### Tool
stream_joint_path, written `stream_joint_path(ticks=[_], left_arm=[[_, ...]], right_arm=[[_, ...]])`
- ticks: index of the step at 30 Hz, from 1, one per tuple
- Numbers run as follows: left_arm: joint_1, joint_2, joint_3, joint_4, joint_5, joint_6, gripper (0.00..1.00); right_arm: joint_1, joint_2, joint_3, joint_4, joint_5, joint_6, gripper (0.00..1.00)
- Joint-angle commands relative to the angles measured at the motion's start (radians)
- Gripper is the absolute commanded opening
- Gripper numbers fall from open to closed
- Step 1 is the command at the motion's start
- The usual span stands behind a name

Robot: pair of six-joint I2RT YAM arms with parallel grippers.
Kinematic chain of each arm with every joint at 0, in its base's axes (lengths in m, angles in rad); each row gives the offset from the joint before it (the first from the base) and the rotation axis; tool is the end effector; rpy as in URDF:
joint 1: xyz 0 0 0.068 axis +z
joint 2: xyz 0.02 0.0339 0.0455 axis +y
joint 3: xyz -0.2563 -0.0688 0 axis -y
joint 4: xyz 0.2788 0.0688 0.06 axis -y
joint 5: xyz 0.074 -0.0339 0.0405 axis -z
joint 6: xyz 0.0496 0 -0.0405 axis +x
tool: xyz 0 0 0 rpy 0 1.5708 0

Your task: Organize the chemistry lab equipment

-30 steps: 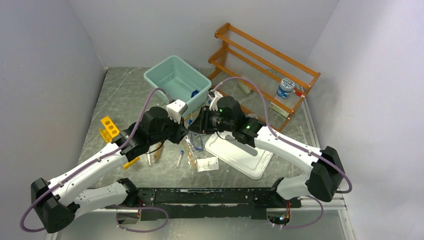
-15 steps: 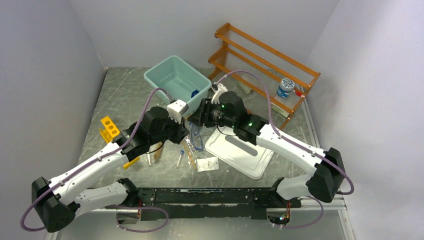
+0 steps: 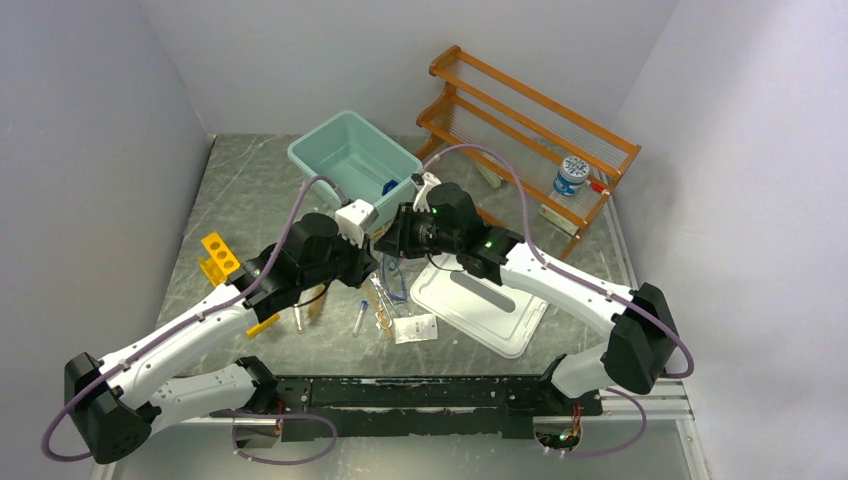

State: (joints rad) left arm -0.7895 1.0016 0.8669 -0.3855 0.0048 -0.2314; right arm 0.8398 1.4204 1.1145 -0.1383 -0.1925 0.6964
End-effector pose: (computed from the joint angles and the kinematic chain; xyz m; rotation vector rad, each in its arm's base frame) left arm 0.1924 -0.1943 0.2900 0.5957 2.0682 -0.6140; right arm 0.2442 0.2865 0.2874 -0.2922 2.1904 1.1210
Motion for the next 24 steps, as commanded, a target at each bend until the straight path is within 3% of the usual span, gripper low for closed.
stream_joint_path(ticks=[1,4,5,8,15,24], left_arm=[[-0.005,0.006,0.017,0.038,-0.002,0.001,0.25],[0.001,0.003,0.014,0.056,-0.019,-0.044,0.64],[0.006,0.0,0.014,0.064,-0.04,-0.059,0.71],[0.029,0.003,0.031,0.065,-0.064,-0.086,0.82],[0.1,-0.006,0.06,0.078,-0.065,-0.11,0.83],[0.125,-0.119,-0.012,0.198,-0.174,-0.109,0.8]], right_arm=[[-0.005,-0.009,0.021,0.005,-0.021,-0.017,0.22],[-0.016,-0.019,0.038,-0.032,0.05,-0.044,0.22],[-0.024,-0.023,0.045,-0.044,0.081,-0.057,0.22],[-0.058,-0.051,0.051,-0.047,0.182,-0.144,0.21],[-0.092,-0.083,-0.037,0.117,0.543,-0.419,0.21],[-0.091,0.02,-0.185,0.469,0.637,-0.602,0.19]])
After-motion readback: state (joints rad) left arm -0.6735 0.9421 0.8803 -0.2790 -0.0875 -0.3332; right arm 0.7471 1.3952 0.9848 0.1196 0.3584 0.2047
